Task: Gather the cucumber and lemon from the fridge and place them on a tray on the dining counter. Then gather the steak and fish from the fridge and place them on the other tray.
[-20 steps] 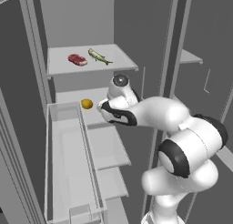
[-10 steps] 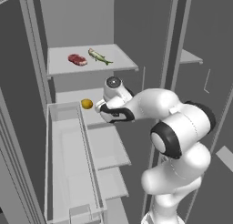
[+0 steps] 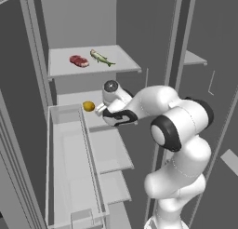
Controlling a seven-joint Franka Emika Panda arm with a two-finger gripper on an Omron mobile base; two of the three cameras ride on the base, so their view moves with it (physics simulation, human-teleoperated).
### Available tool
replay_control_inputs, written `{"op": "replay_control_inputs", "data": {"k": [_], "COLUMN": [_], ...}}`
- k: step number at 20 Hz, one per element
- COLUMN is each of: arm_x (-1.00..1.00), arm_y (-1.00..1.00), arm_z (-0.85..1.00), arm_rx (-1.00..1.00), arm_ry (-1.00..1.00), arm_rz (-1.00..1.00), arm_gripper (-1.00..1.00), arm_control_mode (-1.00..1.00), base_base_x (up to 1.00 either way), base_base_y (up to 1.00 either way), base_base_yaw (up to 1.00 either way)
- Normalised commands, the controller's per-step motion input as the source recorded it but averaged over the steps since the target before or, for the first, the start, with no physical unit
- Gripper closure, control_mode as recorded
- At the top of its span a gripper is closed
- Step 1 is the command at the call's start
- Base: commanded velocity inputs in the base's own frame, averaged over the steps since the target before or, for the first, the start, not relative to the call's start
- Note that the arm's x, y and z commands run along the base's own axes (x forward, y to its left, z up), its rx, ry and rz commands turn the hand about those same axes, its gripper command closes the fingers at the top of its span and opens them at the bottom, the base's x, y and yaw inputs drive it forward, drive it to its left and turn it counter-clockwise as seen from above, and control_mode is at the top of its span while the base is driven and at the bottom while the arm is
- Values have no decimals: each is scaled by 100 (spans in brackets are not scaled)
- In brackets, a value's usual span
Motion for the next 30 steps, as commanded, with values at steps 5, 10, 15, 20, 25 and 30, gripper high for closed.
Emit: {"op": "replay_control_inputs", "data": {"k": [5,10,15,20,25,30], "arm_x": [9,1,-18,-22,-7,18], "arm_y": [0,0,-6,-12,-8,-1], "arm_z": [-17,-21,-20,-7,-3,-13], "arm_rx": [-3,-3,0,0,0,0], "arm_ry": [0,0,0,-4,-3,0], "arm_rz": [0,0,0,0,0,0], "arm_gripper": [-100,-100,-100,-100,-100,-100], "arm_control_mode": [-100,-100,-100,-100,-100,-100], "base_base_x": [0,0,0,0,0,0], "base_base_y": [0,0,0,0,0,0], "base_base_yaw": [0,0,0,0,0,0]}}
